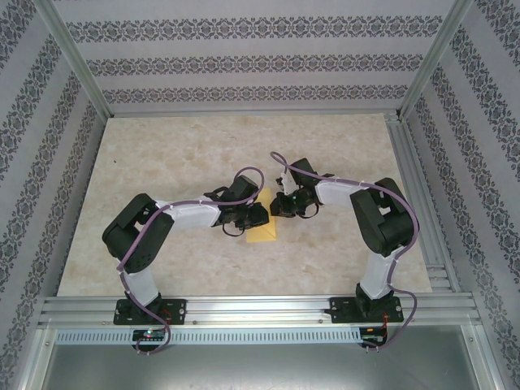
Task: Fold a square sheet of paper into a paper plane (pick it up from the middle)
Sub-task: Fold the triangle a second time at the center of the table.
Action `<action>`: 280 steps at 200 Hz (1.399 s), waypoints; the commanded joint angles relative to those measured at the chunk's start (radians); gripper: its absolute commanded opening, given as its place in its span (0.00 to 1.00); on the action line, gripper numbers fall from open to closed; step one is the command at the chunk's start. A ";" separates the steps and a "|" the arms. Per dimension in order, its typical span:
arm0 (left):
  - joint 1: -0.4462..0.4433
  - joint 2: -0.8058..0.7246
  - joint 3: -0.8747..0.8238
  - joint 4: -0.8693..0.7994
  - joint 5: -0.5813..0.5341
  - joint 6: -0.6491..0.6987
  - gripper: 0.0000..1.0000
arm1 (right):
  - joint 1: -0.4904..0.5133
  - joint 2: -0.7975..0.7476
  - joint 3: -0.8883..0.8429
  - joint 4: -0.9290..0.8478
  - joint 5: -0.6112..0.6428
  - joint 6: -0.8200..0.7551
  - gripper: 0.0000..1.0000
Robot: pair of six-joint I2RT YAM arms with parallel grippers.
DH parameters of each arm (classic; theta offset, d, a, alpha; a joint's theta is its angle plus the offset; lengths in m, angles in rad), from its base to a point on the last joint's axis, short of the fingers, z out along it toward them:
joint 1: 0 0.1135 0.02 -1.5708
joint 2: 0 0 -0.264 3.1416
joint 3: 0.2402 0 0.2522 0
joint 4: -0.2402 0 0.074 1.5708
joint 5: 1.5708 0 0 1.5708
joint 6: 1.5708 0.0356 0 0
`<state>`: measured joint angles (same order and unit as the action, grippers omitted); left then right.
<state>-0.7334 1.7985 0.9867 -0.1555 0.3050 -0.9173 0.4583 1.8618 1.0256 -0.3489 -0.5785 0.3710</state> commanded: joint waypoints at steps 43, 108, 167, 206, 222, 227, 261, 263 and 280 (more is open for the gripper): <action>0.009 0.012 0.024 -0.013 0.012 0.027 0.21 | 0.012 0.028 0.045 -0.011 0.025 -0.027 0.11; 0.009 0.016 0.024 -0.011 0.013 0.026 0.21 | 0.014 0.044 0.055 -0.015 0.032 -0.029 0.11; 0.009 0.025 0.028 -0.012 0.016 0.027 0.21 | 0.019 0.060 0.071 -0.021 0.042 -0.032 0.08; 0.009 0.027 0.030 -0.015 0.017 0.027 0.21 | 0.021 0.062 0.077 -0.025 0.051 -0.035 0.07; 0.009 0.029 0.032 -0.016 0.017 0.027 0.21 | 0.022 0.065 0.077 -0.030 0.055 -0.036 0.07; 0.009 0.030 0.033 -0.017 0.017 0.027 0.21 | 0.022 0.065 0.078 -0.031 0.058 -0.035 0.07; 0.009 0.036 0.038 -0.019 0.016 0.029 0.21 | 0.022 0.063 0.075 -0.039 0.075 -0.037 0.07; 0.009 0.037 0.038 -0.020 0.017 0.029 0.21 | 0.022 0.063 0.074 -0.039 0.076 -0.037 0.07; 0.009 0.040 0.041 -0.019 0.017 0.029 0.21 | 0.022 0.060 0.071 -0.039 0.080 -0.036 0.07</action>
<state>-0.7334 1.8225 1.0004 -0.1581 0.3084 -0.9100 0.4717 1.9095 1.0801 -0.3782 -0.5285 0.3630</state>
